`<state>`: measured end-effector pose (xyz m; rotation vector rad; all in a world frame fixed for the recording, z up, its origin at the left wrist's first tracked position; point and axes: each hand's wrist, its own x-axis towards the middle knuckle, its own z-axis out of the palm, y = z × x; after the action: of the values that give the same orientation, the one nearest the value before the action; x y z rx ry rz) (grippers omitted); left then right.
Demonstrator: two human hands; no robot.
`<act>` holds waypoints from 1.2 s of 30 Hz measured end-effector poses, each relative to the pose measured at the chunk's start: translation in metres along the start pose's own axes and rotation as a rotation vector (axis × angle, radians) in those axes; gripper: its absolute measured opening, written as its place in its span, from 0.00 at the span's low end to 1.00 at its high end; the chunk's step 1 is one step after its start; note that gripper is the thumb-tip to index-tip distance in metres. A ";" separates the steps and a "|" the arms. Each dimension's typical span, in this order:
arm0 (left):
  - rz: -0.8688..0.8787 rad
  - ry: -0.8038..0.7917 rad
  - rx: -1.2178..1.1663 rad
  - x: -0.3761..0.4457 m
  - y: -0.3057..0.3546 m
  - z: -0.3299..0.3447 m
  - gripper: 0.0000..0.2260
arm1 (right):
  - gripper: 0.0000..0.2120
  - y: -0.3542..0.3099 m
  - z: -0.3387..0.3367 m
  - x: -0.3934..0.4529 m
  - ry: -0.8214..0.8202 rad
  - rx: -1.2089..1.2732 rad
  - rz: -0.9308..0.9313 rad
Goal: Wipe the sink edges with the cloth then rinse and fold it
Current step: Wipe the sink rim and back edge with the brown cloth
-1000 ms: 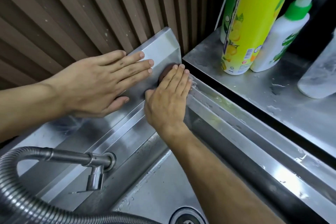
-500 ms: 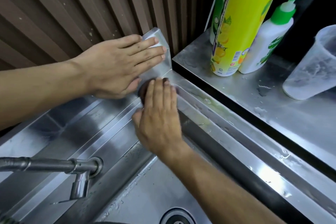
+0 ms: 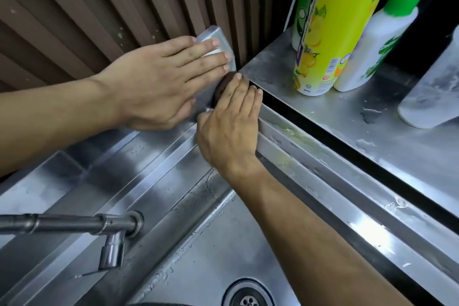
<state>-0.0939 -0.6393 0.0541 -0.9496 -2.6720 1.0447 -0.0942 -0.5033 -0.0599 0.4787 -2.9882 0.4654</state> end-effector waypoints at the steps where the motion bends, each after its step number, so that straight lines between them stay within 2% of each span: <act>1: -0.003 -0.007 0.010 0.000 0.000 0.000 0.32 | 0.37 0.005 -0.002 -0.004 -0.005 -0.025 -0.034; 7: 0.071 -0.111 0.173 0.005 0.001 -0.004 0.34 | 0.34 0.040 -0.016 -0.032 -0.044 -0.099 -0.155; 11: 0.166 -0.267 0.321 0.012 0.003 -0.008 0.34 | 0.33 0.039 -0.015 -0.014 -0.025 -0.096 -0.179; 14: 0.163 -0.381 0.374 0.017 0.007 -0.012 0.34 | 0.32 0.036 -0.011 -0.003 -0.018 -0.095 -0.204; 18: 0.151 -0.453 0.378 0.031 0.025 -0.009 0.33 | 0.30 0.065 -0.018 -0.045 0.002 -0.087 -0.194; 22: 0.051 -0.532 0.174 0.044 0.051 -0.007 0.33 | 0.30 0.081 -0.031 -0.059 -0.022 -0.059 -0.217; 28: -0.058 -0.464 0.077 0.037 0.071 0.011 0.34 | 0.30 0.078 -0.028 -0.014 -0.030 0.031 -0.249; 33: -0.023 -0.369 -0.003 0.029 0.073 0.023 0.39 | 0.28 0.111 -0.043 -0.064 -0.052 -0.022 -0.344; 36: -0.016 -0.223 -0.134 0.027 0.081 0.035 0.38 | 0.27 0.126 -0.050 -0.076 -0.057 -0.016 -0.346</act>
<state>-0.0852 -0.5981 -0.0276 -0.8793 -2.9581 1.0360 -0.0609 -0.3514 -0.0580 0.9979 -2.8692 0.4001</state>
